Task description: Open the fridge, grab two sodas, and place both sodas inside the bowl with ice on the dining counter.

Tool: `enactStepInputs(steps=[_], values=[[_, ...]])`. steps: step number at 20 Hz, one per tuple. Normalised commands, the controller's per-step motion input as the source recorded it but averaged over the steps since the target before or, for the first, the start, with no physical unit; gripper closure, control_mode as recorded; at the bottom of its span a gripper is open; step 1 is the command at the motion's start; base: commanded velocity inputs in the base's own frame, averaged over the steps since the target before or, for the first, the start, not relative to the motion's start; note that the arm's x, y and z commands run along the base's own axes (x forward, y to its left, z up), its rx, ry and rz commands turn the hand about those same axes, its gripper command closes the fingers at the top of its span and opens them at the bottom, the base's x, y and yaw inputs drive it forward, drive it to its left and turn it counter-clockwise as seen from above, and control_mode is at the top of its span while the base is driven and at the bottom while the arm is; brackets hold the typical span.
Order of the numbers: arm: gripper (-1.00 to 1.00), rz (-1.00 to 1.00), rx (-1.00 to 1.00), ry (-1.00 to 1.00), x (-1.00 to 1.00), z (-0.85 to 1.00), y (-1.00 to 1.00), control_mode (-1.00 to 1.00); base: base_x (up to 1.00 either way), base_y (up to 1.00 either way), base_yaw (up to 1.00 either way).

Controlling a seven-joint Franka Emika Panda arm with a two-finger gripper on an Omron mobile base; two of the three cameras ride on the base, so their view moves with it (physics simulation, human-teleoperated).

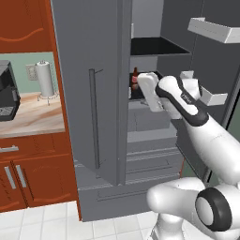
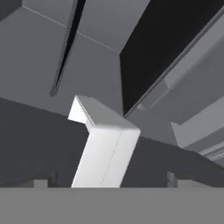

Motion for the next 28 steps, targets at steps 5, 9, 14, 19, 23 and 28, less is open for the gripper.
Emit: enactStepInputs(steps=[5, 9, 14, 19, 23, 28], values=[[-1.00, 0.26, 0.04, 0.18, 0.16, 0.00, 0.33, -1.00, 0.00, 0.00, 0.00], [-1.00, 0.30, 0.00, 0.09, -0.22, 0.00, 0.64, -1.00, 0.00, 0.00, 0.00], [-1.00, 0.27, 0.00, -0.01, -0.75, 0.00, 0.72, -1.00, 0.00, 0.00, 0.00], [-1.00, 0.20, 0.00, -0.08, -0.87, -0.03, 0.73, -1.00, 0.00, 0.00, 0.00], [-1.00, 0.14, 0.00, -0.06, -0.59, -0.01, 0.74, -1.00, 0.00, 0.00, 0.00], [-1.00, 0.02, 0.00, 0.01, 0.09, 0.05, 0.79, -1.00, 0.00, 0.00, 0.00]])
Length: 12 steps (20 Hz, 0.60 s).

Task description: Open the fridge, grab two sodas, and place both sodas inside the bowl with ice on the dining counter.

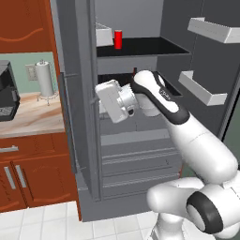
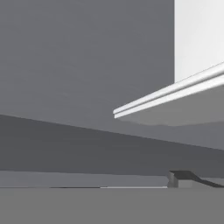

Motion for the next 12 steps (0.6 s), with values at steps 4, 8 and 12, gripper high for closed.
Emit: enactStepInputs(steps=[4, 8, 12], values=[[-1.00, -0.01, 0.00, 0.07, 0.51, 0.13, 0.90, -1.00, 0.00, 0.00, 0.00], [-1.00, -0.01, 0.00, 0.11, 0.69, 0.11, 0.87, -1.00, 0.00, 0.00, 0.00], [-1.00, -0.01, -0.01, 0.05, 0.28, 0.09, 0.73, -1.00, 0.00, 0.00, 0.00]])
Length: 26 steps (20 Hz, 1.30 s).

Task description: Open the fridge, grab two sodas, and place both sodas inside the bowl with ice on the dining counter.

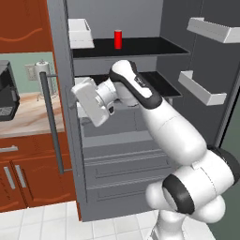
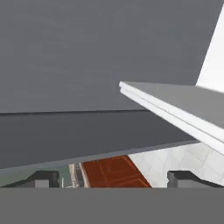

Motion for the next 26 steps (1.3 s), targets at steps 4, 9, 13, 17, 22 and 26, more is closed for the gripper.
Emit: enactStepInputs(steps=[4, 9, 13, 17, 22, 26], values=[[-1.00, -0.04, -0.07, -0.14, -0.60, 0.10, 0.09, -1.00, 0.00, 0.00, 0.00], [-1.00, -0.04, -0.10, -0.22, -0.55, 0.22, -0.40, -1.00, 0.00, 0.00, 0.00], [-1.00, -0.02, -0.09, -0.21, -0.28, 0.16, -0.80, -1.00, 0.00, 0.00, 0.00], [-1.00, -0.08, -0.13, -0.19, -0.03, 0.07, -0.92, -1.00, 0.00, 0.00, 0.00], [-1.00, -0.17, -0.25, -0.23, 0.00, 0.00, -0.79, -1.00, 0.00, 0.00, 0.00], [-1.00, -0.18, -0.31, -0.28, -0.05, -0.02, -0.77, -1.00, 0.00, 0.00, 0.00]])
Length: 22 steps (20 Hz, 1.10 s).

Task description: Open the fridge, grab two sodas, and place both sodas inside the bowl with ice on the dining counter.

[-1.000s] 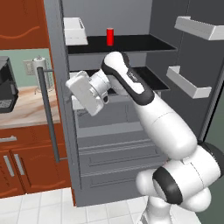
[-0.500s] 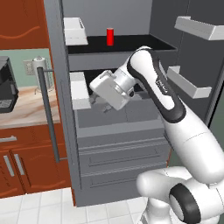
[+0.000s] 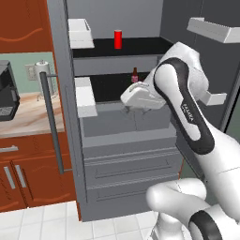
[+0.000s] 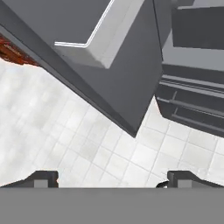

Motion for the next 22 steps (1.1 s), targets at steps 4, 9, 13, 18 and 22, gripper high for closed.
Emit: enactStepInputs(steps=[4, 9, 13, 18, 22], values=[[-1.00, -0.19, -0.28, -0.25, -0.32, -0.21, -0.88, -1.00, 0.00, 0.00, 0.00], [-1.00, -0.13, -0.20, -0.08, -0.29, -0.61, -0.72, -1.00, 0.00, 0.00, 0.00], [-1.00, -0.09, -0.06, 0.02, -0.25, -0.73, -0.40, -1.00, 0.00, 0.00, 0.00], [-1.00, -0.07, 0.00, 0.06, -0.03, -0.46, 0.00, -1.00, 0.00, 0.00, 0.00], [-1.00, -0.01, 0.00, 0.11, -0.01, -0.21, 0.00, -1.00, 0.00, 0.00, 0.00]])
